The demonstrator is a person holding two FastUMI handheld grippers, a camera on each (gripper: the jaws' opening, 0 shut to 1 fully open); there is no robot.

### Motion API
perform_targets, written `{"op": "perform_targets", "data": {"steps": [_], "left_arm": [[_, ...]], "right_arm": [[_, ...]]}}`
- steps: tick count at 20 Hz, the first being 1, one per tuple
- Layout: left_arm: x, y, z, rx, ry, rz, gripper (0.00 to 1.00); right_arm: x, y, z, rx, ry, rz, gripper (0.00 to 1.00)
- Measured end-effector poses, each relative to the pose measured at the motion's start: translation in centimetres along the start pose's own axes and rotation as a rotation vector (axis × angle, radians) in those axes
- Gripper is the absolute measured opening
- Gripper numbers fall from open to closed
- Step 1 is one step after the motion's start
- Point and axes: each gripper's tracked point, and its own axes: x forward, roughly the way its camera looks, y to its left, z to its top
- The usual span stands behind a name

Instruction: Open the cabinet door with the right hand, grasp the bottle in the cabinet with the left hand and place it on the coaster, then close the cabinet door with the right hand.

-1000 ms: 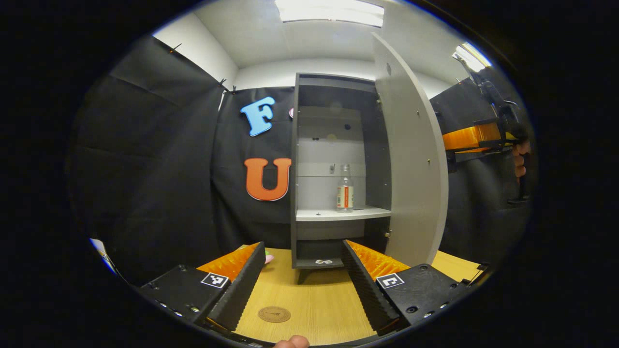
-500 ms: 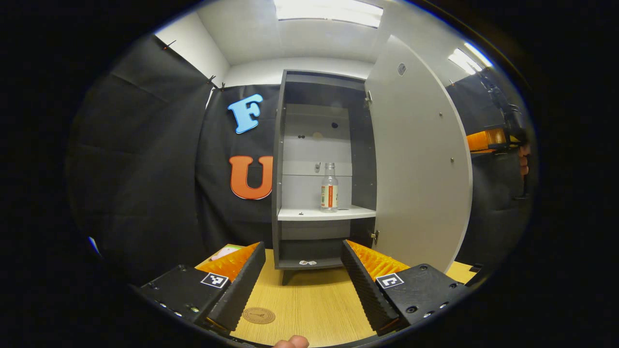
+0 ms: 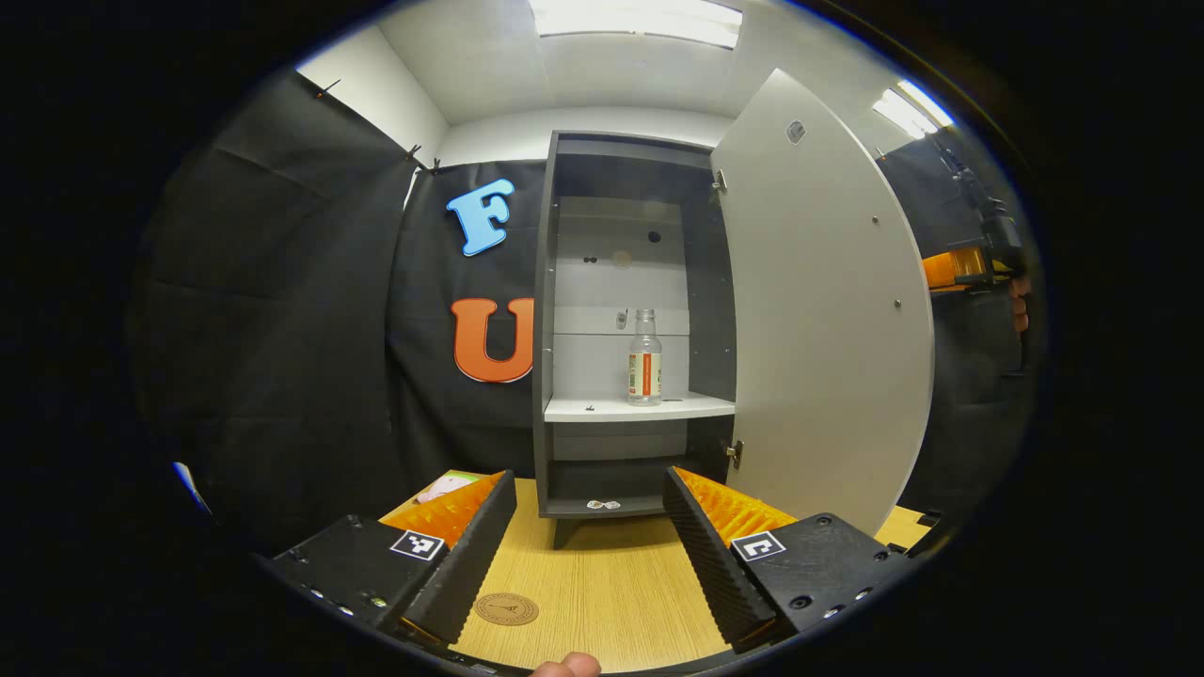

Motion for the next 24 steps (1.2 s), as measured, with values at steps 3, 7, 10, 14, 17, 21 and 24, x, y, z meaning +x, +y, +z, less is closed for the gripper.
{"op": "perform_targets", "data": {"steps": [3, 7, 10, 14, 17, 21, 24], "left_arm": [[-0.3, -0.4, 0.0, 0.003, 0.0, 0.001, 0.95], [-0.6, -1.0, 0.2, 0.007, -0.005, -0.012, 0.95], [-0.8, -0.9, 0.4, -0.001, -0.012, -0.005, 0.95], [-1.0, -0.5, 0.0, -0.011, 0.001, 0.011, 0.95], [-1.0, -0.3, 0.1, -0.009, 0.001, 0.016, 0.95], [-1.0, -1.1, 0.5, -0.015, -0.005, -0.005, 0.95], [-1.0, -1.4, 0.8, -0.017, -0.01, -0.016, 0.95]], "right_arm": [[0.3, -1.6, 0.4, -0.025, -0.002, -0.054, 0.04], [0.7, -0.8, 0.4, -0.012, -0.006, -0.035, 0.04], [-0.1, -1.5, 0.1, -0.025, -0.001, -0.057, 0.04], [-3.3, -1.4, -1.0, 0.031, 0.022, -0.039, 0.04], [-5.8, -3.1, -0.1, 0.009, -0.002, -0.105, 0.04], [-5.5, -4.3, -1.8, -0.011, -0.007, -0.139, 0.02], [-4.7, -5.5, -3.5, -0.018, 0.005, -0.185, 0.32]]}}
